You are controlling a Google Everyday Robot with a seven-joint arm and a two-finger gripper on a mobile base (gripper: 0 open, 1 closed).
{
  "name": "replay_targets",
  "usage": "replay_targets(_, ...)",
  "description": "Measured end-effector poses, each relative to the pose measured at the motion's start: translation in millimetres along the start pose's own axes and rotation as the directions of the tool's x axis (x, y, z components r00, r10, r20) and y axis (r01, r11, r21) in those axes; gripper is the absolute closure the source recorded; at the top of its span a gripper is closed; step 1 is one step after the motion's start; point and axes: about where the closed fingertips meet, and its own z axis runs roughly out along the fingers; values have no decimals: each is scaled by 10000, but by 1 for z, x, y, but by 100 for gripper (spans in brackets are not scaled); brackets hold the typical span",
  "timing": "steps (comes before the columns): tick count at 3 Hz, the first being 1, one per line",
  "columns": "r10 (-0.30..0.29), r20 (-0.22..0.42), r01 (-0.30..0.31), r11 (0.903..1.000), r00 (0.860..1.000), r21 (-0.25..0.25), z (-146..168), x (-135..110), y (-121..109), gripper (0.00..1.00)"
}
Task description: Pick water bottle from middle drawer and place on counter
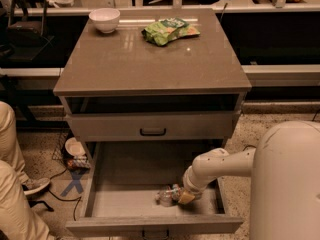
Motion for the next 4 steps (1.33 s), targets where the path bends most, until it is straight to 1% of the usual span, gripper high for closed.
replay_targets(1, 183, 136, -186, 9997, 9997, 174, -12, 1, -8, 80)
replay_targets(2, 302, 635, -330, 9985, 9975, 440, -45, 3, -21, 100)
replay_targets(3, 16, 1150, -156, 9925, 9934, 1211, -123, 11, -48, 100)
replay_targets(4, -420, 1513, 177, 9873, 9876, 1581, -179, 16, -70, 100)
